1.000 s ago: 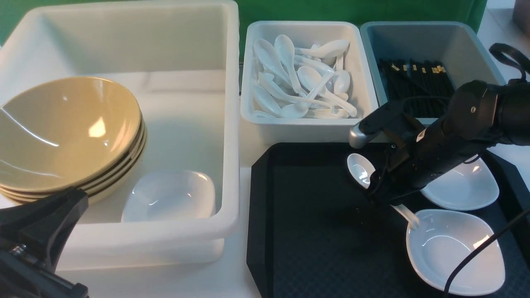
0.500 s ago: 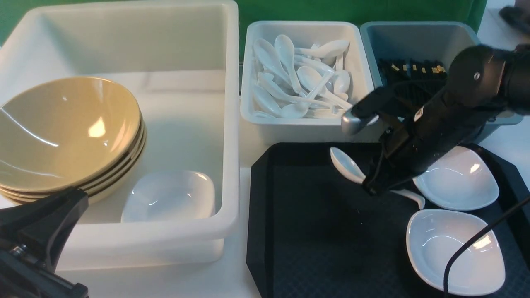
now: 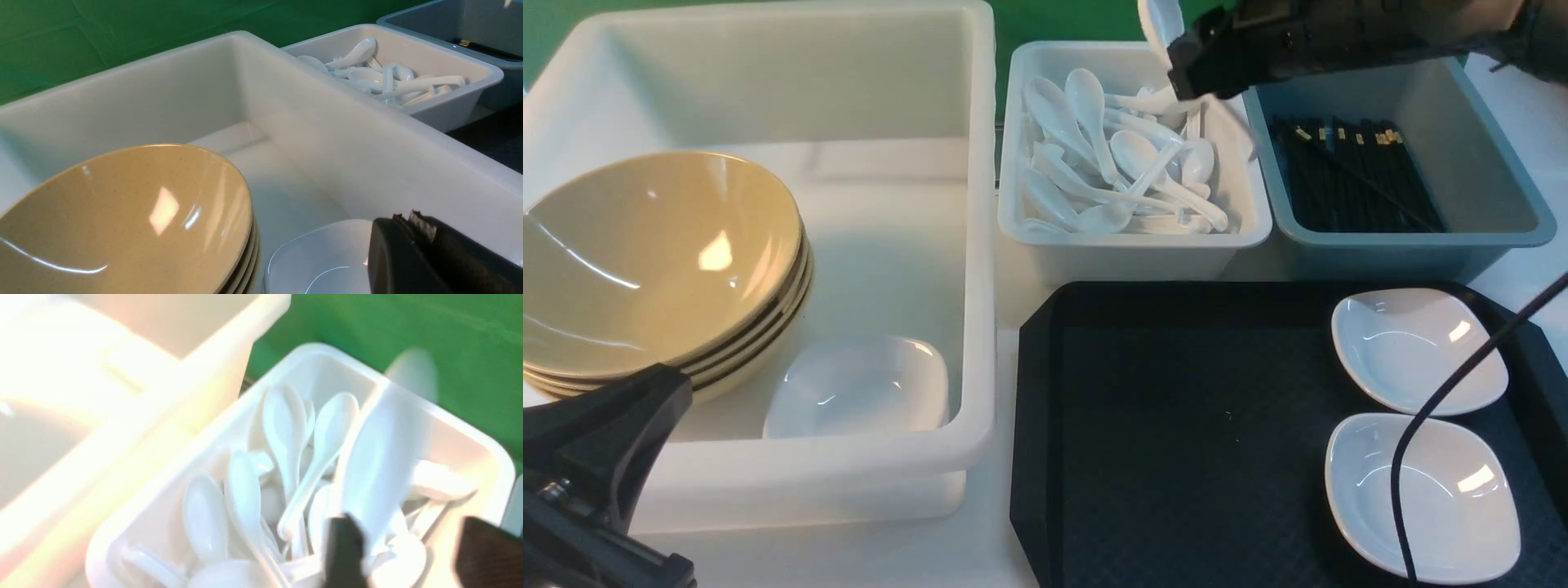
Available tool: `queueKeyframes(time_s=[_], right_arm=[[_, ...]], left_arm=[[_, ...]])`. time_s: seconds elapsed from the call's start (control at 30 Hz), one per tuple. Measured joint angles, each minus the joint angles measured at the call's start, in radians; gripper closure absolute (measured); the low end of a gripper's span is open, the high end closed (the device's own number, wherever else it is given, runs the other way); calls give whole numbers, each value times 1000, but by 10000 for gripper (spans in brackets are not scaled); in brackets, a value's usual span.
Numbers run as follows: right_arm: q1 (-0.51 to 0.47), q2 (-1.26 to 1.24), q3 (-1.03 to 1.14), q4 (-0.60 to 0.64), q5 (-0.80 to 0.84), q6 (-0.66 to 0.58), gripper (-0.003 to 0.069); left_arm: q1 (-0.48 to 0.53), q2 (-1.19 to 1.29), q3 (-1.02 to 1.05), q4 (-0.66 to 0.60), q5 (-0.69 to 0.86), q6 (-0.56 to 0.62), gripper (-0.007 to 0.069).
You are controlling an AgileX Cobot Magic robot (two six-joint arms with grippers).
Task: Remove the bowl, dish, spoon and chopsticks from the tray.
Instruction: Use the right arm to put the soup spoon into the small storage box in the middle, then use the right arm to grab the plate
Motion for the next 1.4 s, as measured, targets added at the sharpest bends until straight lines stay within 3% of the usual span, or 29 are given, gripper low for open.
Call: queueKeyframes(time_s=[0.07, 0.13, 0.17, 0.3, 0.4, 0.5, 0.77, 1.13, 1.27, 1.3, 1.4], right_arm=[[-6, 0, -61, -26, 103, 23, 130], [-13, -10, -90, -55, 182, 45, 99], [-25, -33, -116, -115, 302, 103, 83], [-67, -103, -87, -307, 575, 249, 108], [-124, -154, 53, -404, 629, 307, 155], [-210, -208, 299, -424, 598, 362, 195], [-276, -363, 746, -315, 437, 377, 206], [-276, -262, 876, -246, 242, 375, 227], [-278, -240, 874, -101, 232, 268, 337], [-278, -242, 872, 22, 268, 166, 442], [-278, -266, 850, 151, 322, 59, 546]], left_arm=[[0, -15, -2, -7, 26, 0, 633], [0, -31, -6, -14, 51, 0, 633], [0, -60, -15, -21, 100, 0, 633], [0, -137, -21, -15, 239, 0, 633], [0, -178, -21, -7, 308, 0, 633], [0, -187, -21, 0, 309, 0, 633], [0, -187, 19, -24, 147, 0, 633], [0, -187, 42, -47, 54, 0, 633], [0, -187, 42, -47, 52, 0, 633], [0, -187, 42, -47, 47, 0, 633], [0, -187, 42, -34, 36, 0, 633]])
